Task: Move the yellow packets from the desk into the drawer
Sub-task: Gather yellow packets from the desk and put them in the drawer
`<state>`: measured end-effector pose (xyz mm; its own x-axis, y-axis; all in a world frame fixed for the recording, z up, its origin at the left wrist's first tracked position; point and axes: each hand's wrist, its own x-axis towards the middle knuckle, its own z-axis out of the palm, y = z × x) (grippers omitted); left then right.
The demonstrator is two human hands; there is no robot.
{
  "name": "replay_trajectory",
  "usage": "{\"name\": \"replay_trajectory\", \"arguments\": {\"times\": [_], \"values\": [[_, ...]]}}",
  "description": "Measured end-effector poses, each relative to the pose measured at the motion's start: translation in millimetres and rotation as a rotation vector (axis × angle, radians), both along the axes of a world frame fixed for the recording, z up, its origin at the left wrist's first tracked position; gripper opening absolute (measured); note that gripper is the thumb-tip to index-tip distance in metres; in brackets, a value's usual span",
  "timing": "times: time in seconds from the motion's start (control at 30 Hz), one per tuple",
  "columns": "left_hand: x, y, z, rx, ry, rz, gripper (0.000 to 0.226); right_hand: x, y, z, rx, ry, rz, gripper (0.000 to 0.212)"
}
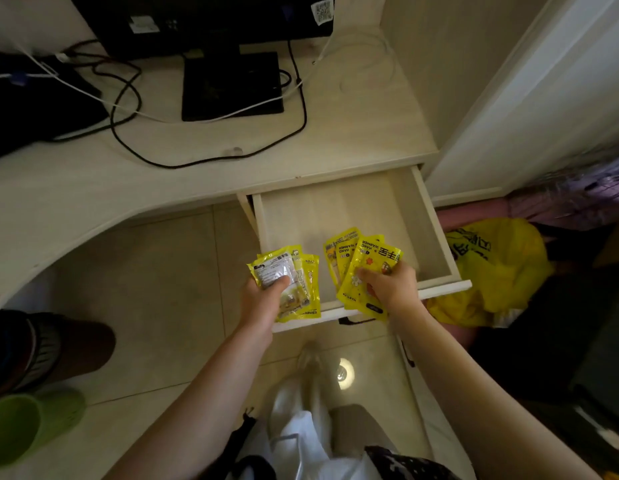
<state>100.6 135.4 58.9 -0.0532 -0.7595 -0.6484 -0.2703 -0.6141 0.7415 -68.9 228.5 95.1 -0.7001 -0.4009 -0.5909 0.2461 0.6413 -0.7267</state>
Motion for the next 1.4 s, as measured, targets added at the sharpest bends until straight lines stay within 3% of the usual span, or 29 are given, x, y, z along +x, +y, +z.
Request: {"name": "replay_trajectory", "arguments": {"times": [0.47,0.7,0.83,0.97,1.1,1.23,1.4], "values": [[-79,-37,-92,0.172,-0.185,0.072,0.041,-79,-75,-111,0.228,-0.208,0.217,0.025],[-77,-33,-135,0.211,-0.281,0.07,0.026,-77,-74,-168,0.337,-0.373,0.283,0.024],[-77,-30,-150,0.246,-0.343,-0.009,0.049,-80,-63,-179,0.373,-0.397,0.278,0.009],[-78,-34,-155,0.263,-0.371,-0.049,0.047,-89,-55,-180,0.395,-0.308,0.294,0.002],[-73,-36,-159,0.18,-0.44,-0.201,0.03,-101,-54,-182,0.411,-0.251,0.326,0.023],[-68,-34,-154,0.186,-0.535,-0.245,0.029,-109,-46,-179,0.501,-0.152,0.368,0.047],[-65,-31,-134,0.215,-0.573,-0.325,0.054,-114,-36,-152,0.554,-0.08,0.523,0.053]]}}
